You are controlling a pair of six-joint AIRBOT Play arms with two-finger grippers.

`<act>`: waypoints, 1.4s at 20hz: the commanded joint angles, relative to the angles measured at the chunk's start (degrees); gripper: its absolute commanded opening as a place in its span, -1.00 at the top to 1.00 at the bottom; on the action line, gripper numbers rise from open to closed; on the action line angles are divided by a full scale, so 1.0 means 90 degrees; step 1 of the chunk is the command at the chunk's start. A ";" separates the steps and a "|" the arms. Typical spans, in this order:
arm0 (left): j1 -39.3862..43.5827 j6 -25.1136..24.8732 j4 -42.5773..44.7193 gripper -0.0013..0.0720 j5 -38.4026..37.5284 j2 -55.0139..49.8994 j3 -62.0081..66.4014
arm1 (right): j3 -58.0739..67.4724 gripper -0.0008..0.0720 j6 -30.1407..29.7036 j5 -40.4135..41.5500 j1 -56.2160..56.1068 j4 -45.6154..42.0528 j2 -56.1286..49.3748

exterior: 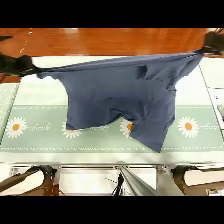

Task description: Fold the shirts.

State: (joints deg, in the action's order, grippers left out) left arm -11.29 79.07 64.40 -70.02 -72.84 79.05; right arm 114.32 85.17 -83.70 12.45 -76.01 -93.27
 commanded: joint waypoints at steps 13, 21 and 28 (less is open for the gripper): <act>0.1144 -0.0656 -0.0828 0.91 0.3789 -0.2591 -0.0034 | 0.0007 0.91 0.0233 0.2023 -0.0362 -0.0017 -0.2200; 0.0765 -0.0542 -0.0831 0.91 0.1379 -0.2635 0.0245 | 0.0012 0.90 0.0180 -0.0335 -0.0357 -0.0287 -0.2191; 0.0753 -0.0539 -0.0835 0.90 0.0049 -0.3019 0.0243 | 0.0012 0.68 0.0223 -0.1088 -0.0362 -0.0236 -0.2210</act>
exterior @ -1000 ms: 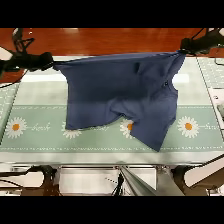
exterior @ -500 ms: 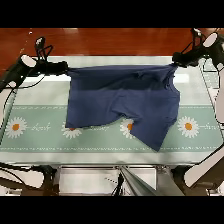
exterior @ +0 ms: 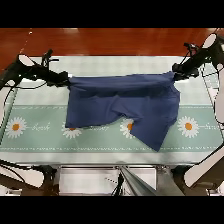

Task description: Fold the shirts.

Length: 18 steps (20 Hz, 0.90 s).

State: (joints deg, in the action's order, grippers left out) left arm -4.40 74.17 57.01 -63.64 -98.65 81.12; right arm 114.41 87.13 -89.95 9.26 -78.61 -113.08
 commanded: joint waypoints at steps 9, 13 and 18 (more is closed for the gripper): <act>-0.0906 -0.0143 -0.0010 -0.37 -0.2577 0.0141 0.0090 | -0.0170 -0.30 -0.0389 -0.1450 0.0588 -0.1056 0.0738; -0.1542 -0.0721 -0.0012 -0.47 -0.2501 0.1044 -0.1625 | -0.1826 -0.30 -0.0765 -0.0636 0.1496 -0.0209 0.1851; -0.1940 -0.1093 -0.0367 -0.57 -0.2059 0.1387 -0.3407 | -0.4197 -0.30 -0.1282 0.0850 0.2414 0.1649 0.3004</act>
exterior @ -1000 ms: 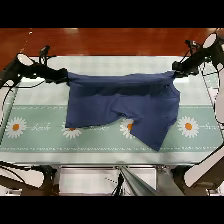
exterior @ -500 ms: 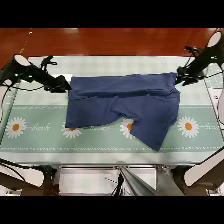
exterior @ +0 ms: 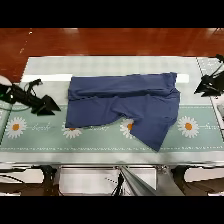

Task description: Fold the shirts.

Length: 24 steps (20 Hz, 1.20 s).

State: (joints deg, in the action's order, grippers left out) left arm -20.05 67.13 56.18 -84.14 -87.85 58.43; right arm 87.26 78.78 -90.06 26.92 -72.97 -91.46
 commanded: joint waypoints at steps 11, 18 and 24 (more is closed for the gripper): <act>0.1401 -0.0391 -0.1290 0.74 0.1690 -0.0403 -0.1282 | -0.2436 -0.30 -0.0719 0.1569 0.0442 0.1066 0.1569; 0.1086 -0.0464 -0.1297 0.91 0.1506 -0.0119 -0.1275 | -0.3568 -0.30 -0.0806 0.1234 0.0712 0.0444 0.1591; 0.0962 -0.0554 -0.1307 0.91 0.1319 -0.0053 -0.1275 | -0.4624 -0.40 -0.1003 0.1831 0.0141 0.1192 0.1591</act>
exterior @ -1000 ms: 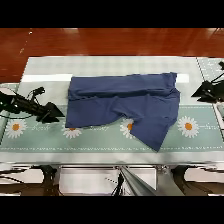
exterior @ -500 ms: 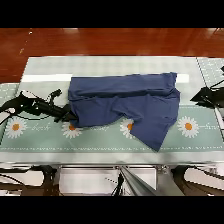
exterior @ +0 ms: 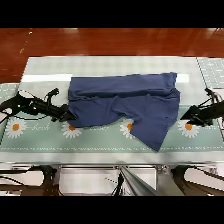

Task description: Fold the shirts.

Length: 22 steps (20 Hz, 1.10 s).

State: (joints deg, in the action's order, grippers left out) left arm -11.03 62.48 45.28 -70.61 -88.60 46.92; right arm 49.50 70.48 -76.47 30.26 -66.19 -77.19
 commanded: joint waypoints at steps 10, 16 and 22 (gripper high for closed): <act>-0.0087 -0.0323 -0.0228 0.91 -0.0301 0.0044 0.0357 | -0.0811 0.90 0.0330 0.1372 -0.1139 0.0869 0.0066; -0.0189 -0.0342 -0.0699 0.91 -0.0437 0.0347 0.2322 | 0.1035 0.91 0.0381 0.2378 -0.1178 0.1824 0.0801; 0.0279 -0.0427 -0.0967 0.91 0.1889 0.0192 0.2803 | 0.2144 0.91 0.0376 0.4087 -0.1809 0.1843 -0.0357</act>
State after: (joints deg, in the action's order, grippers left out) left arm -10.37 59.29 37.69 -64.42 -86.11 70.08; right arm 64.38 73.73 -47.77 16.19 -50.70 -75.92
